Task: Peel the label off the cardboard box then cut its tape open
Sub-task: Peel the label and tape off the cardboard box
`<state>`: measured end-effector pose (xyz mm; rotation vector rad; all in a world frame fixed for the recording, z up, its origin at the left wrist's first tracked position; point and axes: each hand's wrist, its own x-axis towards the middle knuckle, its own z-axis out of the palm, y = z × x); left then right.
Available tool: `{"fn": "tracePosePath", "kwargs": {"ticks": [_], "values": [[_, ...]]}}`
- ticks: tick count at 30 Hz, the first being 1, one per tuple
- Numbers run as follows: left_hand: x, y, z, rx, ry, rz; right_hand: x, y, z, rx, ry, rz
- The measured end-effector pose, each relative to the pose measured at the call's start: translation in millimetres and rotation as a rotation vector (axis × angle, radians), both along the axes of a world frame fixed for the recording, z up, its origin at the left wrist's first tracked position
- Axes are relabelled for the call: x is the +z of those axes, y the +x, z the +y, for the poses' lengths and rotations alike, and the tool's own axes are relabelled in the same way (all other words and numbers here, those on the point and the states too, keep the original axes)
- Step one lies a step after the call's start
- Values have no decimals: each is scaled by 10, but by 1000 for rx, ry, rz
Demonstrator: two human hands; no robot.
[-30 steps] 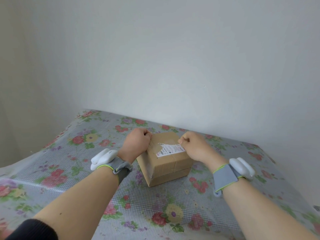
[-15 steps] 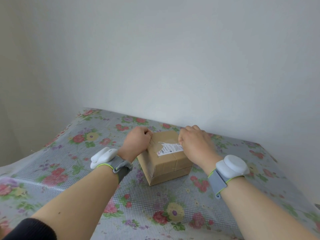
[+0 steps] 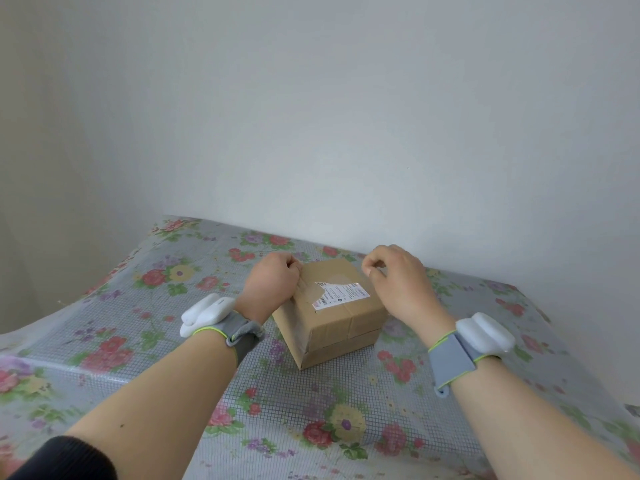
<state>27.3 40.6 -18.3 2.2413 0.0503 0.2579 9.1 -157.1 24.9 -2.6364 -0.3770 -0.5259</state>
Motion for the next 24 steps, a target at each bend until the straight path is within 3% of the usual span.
{"fn": "tracePosePath", "kwargs": {"ticks": [7,17,20,24], "values": [[-5,12,10,-2,15,0,-85,41,40,-20,6,159],[-14,19,-2,1,19,-9,-37,90,128,-21,-377,174],[-12,25,-16,-9,17,-1,-36,94,95,-2,-344,217],[-11,34,-12,-13,23,3,0,49,13,1,-120,172]]}}
